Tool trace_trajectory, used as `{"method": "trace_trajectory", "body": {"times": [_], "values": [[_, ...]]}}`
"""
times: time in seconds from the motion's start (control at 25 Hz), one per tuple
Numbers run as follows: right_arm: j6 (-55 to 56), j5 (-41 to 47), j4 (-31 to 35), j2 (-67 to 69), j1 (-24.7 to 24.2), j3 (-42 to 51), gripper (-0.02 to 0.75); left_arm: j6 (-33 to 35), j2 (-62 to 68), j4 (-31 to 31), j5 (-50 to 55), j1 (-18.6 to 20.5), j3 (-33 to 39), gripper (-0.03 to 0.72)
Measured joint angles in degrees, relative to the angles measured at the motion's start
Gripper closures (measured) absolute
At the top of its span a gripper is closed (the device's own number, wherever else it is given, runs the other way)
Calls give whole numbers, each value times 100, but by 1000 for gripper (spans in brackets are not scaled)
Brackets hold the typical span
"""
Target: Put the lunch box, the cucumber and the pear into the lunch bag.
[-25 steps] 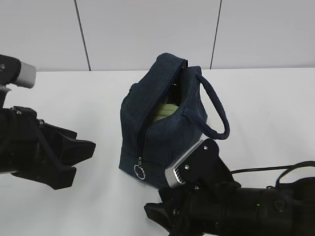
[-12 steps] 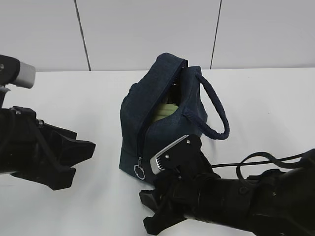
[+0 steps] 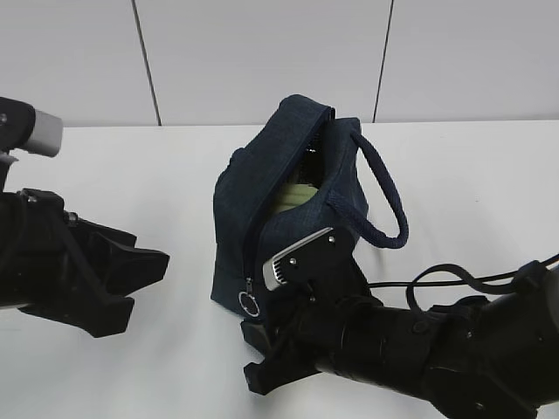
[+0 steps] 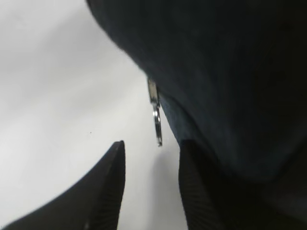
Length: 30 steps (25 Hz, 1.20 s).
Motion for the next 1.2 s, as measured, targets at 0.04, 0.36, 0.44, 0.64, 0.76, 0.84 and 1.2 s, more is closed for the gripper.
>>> {"method": "trace_trajectory", "body": {"times": [0.04, 0.36, 0.44, 0.64, 0.76, 0.84, 1.2], "values": [[0, -47, 0, 0, 0, 0, 431, 0, 0, 0, 0, 0, 0, 400], [-12, -205, 24, 47, 0, -9, 433, 0, 0, 0, 0, 0, 0, 400], [-12, -248, 24, 47, 0, -9, 433, 0, 0, 0, -4, 0, 0, 400], [-12, -211, 24, 47, 0, -95, 435, 0, 0, 0, -12, 0, 0, 400], [-12, -211, 24, 83, 0, -128, 436, 0, 0, 0, -18, 0, 0, 400], [-12, -211, 24, 164, 0, -165, 447, 0, 0, 0, -18, 0, 0, 400], [12, -344, -75, 271, 0, -203, 513, 0, 0, 0, -23, 0, 0, 400]]}}
